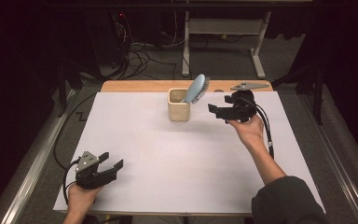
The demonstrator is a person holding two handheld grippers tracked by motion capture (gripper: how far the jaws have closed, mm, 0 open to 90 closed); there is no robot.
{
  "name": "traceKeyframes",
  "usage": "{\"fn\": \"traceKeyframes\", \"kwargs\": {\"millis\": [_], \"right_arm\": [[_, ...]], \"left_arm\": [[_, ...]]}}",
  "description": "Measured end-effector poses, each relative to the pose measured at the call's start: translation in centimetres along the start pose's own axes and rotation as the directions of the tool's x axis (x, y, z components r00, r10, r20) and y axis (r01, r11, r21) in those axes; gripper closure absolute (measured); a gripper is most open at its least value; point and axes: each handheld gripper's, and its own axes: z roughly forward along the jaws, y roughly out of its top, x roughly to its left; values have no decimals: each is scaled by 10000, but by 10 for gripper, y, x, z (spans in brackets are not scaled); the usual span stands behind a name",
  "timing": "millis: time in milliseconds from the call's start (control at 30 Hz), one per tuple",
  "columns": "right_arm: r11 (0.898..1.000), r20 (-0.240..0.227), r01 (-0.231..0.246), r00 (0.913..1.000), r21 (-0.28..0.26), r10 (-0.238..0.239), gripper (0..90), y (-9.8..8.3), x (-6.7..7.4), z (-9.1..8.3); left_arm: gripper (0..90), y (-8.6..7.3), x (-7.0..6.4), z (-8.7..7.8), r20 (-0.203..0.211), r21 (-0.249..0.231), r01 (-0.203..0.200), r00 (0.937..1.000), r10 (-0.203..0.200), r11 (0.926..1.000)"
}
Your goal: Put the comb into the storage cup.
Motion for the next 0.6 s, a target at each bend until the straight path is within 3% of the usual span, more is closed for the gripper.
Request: {"fn": "traceKeyframes", "kwargs": {"millis": [600], "right_arm": [[9991,-56,-30,10000,-413,28,236,-16,-5,-22]], "left_arm": [[325,0,0,0,6,16,5,10000,-5,10000]]}}
